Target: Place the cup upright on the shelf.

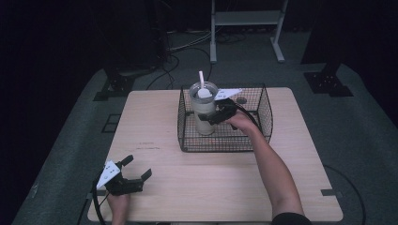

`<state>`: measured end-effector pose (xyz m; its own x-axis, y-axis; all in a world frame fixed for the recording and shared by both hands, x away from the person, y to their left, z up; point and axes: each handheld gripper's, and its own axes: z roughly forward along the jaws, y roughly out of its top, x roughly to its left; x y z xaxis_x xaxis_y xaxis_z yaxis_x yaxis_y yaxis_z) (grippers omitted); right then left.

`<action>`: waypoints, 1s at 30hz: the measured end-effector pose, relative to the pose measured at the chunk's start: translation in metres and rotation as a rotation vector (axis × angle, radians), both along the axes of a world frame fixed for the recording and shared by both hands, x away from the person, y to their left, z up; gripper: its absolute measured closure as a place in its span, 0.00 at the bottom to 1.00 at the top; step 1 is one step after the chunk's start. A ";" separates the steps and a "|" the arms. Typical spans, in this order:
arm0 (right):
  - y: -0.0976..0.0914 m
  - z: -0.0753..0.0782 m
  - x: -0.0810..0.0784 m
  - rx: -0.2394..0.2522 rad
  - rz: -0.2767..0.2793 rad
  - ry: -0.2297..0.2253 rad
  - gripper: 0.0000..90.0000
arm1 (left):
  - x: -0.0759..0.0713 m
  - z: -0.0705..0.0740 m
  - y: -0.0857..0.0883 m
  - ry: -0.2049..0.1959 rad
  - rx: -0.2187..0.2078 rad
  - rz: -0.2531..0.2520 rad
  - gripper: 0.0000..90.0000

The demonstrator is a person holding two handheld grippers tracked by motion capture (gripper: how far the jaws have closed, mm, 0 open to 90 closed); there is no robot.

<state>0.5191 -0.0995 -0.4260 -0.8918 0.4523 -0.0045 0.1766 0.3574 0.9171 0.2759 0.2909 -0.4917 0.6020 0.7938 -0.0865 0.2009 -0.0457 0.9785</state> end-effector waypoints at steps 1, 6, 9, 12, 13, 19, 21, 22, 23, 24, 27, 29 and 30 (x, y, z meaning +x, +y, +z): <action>0.000 0.000 0.000 0.002 -0.003 0.004 0.09 | 0.000 0.000 0.000 0.000 0.000 -0.001 0.00; -0.002 0.001 -0.003 -0.006 -0.006 0.002 0.09 | -0.001 0.000 0.000 -0.004 0.002 -0.004 0.00; -0.004 0.001 -0.004 -0.007 -0.007 -0.002 0.09 | -0.001 0.000 0.000 -0.005 0.002 -0.004 0.00; -0.006 0.001 -0.006 -0.010 -0.015 0.003 0.09 | -0.001 0.000 0.000 -0.004 0.003 -0.004 0.00; -0.006 0.001 -0.006 -0.010 -0.015 0.003 0.09 | -0.001 0.000 0.000 -0.004 0.003 -0.004 0.00; -0.010 0.003 -0.009 -0.026 -0.023 0.005 0.09 | -0.001 0.000 -0.001 -0.004 0.007 -0.005 0.00; -0.011 0.003 -0.010 -0.030 -0.025 0.001 0.09 | -0.001 0.000 -0.001 -0.005 0.007 -0.005 0.00; -0.012 0.003 -0.011 -0.035 -0.027 0.000 0.09 | -0.001 0.000 -0.001 -0.005 0.007 -0.005 0.00; -0.012 0.003 -0.011 -0.035 -0.028 0.001 0.09 | -0.001 0.000 -0.001 -0.006 0.005 -0.005 0.00; -0.013 0.003 -0.011 -0.034 -0.031 0.002 0.09 | -0.001 0.000 -0.001 -0.006 0.005 -0.005 0.00; -0.014 0.003 -0.012 -0.038 -0.034 -0.002 0.09 | -0.001 0.000 -0.001 -0.006 0.005 -0.006 0.00; -0.017 0.005 -0.012 -0.043 -0.038 -0.005 0.09 | -0.001 0.000 -0.001 -0.005 0.007 -0.005 0.00; -0.017 0.006 -0.013 -0.045 -0.038 -0.006 0.09 | -0.001 0.000 -0.001 -0.005 0.008 -0.005 0.00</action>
<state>0.5066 -0.1167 -0.4203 -0.8742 0.4846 -0.0312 0.1851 0.3918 0.9012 0.2751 0.2903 -0.4917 0.6067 0.7912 -0.0770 0.1956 -0.0547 0.9791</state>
